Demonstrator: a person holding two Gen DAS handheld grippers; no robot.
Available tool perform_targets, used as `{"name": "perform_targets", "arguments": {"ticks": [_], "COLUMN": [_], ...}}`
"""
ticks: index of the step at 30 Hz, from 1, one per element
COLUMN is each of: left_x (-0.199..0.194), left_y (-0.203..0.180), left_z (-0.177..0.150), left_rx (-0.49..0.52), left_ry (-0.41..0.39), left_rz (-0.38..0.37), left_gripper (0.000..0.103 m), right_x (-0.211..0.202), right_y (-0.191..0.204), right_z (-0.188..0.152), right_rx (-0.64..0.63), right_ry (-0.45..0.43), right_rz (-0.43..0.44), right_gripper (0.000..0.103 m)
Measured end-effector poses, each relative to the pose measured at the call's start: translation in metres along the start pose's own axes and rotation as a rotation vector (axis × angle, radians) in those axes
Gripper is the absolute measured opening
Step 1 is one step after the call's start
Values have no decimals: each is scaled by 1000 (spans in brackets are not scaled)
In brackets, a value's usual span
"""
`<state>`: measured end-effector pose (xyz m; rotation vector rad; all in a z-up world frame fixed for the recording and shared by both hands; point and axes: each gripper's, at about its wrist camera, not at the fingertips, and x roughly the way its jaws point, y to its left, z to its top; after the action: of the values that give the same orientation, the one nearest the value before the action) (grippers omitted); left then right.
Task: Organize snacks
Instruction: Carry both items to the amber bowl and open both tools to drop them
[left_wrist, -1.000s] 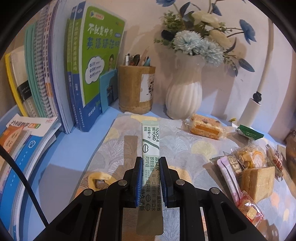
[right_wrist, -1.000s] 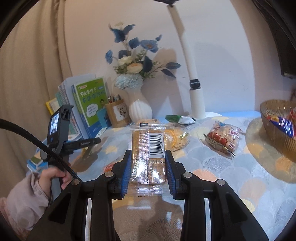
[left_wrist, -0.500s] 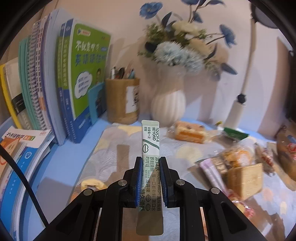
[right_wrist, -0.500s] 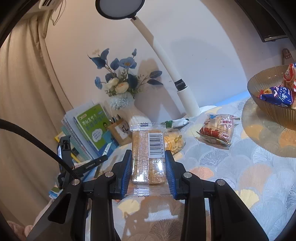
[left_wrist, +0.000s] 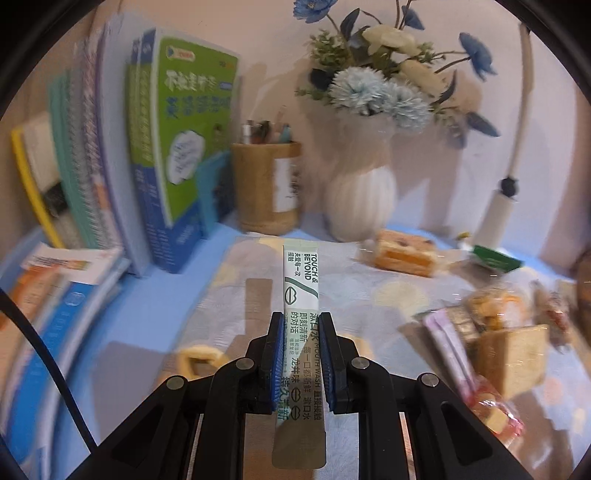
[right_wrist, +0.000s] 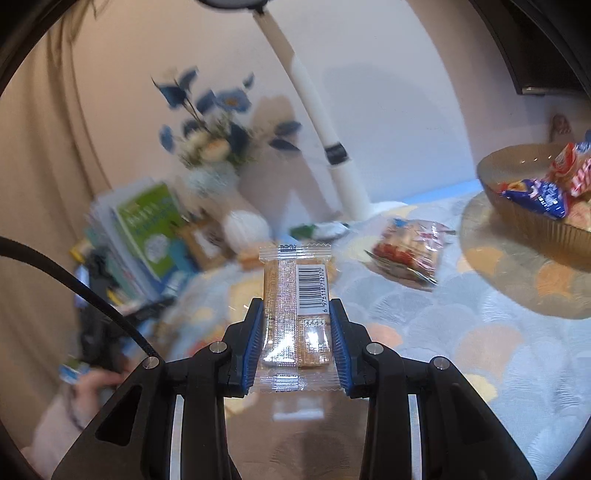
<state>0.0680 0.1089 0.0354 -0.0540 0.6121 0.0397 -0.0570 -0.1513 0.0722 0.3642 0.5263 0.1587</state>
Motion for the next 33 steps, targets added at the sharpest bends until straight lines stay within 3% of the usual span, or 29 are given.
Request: {"name": "perform_targets", "arguments": {"ticks": [5,9,14,21,27,29,31,33], "left_x": [-16,-39,-72,-105,-106,-98,-89,-83], "left_y": [-19,-49,-111,-234,-347,-376,-402,-415], "left_z": [22,49,86,104,79,64,47,37], "left_rx": [-64,-59,-19,110,223,245,297,350], "left_ry": [75,70,30,21,136,197,273,325], "left_rz": [-24,-42,-154,-348,-574,-649,-690,-672], "left_gripper": [17,17,17,17,17,17,29,68], "right_x": [-7,-35,-65,-89,-123,-128,-126,-125], "right_y": [2,-8,-29,-96,-176,-203,-225,-246], "right_z": [16,63,128,187,179,167,154,142], "right_rx": [-11,-18,-60,-17,142,209,257,327], "right_ry": [24,-50,-137,-129,-100,-69,-6,43], "right_rz": [1,-7,-99,-256,-385,-428,-464,-475], "right_gripper": [33,33,33,33,37,45,63,66]}}
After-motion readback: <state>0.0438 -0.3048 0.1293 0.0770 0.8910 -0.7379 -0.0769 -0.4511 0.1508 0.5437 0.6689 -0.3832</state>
